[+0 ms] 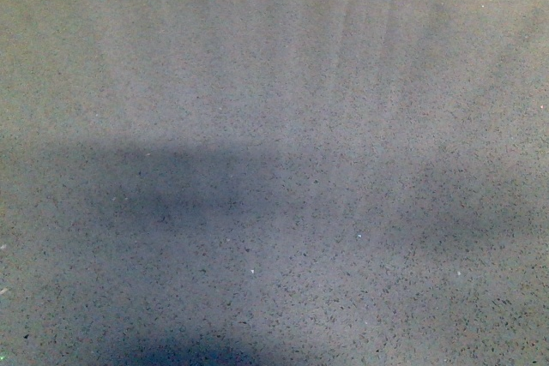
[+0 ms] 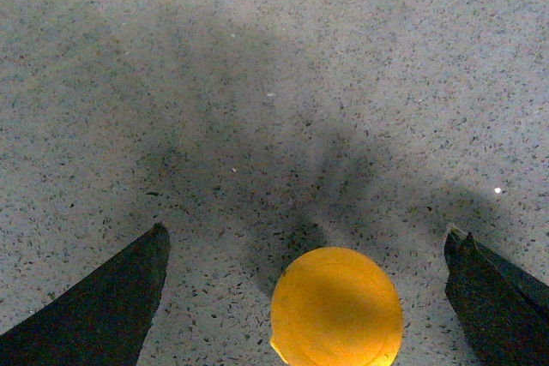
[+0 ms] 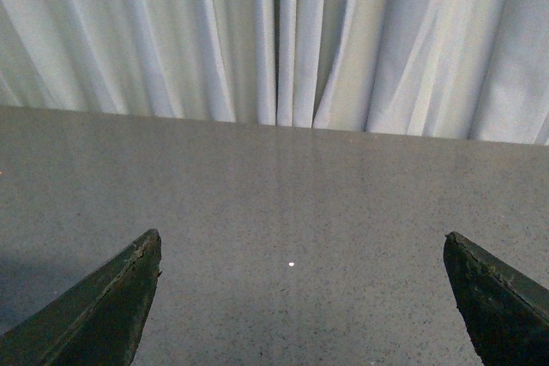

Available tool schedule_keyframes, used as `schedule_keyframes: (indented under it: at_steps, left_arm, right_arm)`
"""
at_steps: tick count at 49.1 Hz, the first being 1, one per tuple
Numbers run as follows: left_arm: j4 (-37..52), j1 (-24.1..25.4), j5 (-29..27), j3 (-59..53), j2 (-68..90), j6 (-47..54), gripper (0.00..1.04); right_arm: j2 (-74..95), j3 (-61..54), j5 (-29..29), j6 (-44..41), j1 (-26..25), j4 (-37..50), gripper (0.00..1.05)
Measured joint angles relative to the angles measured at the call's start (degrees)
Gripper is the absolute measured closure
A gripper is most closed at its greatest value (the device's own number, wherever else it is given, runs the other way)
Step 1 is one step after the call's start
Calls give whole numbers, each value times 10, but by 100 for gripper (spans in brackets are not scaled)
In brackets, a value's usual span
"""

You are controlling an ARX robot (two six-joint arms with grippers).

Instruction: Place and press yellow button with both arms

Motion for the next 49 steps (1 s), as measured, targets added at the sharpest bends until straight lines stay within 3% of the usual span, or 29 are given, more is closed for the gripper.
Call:
schedule_keyframes:
  at_steps: [25,40,45,49]
  left_arm:
    - [16,3,-4,10,45,4,10]
    - [24,-2,-4,10,52,4,58]
    - [26,-4,-5,9,52,4,68]
    - [27,-4,-5,9,52,4,70]
  right_arm:
    - [0,0,0,0,0,0,9]
    - [0,0,0,0,0,0,9]
    - [0,0,0,0,0,0,9]
    - [0,0,0,0,0,0,9]
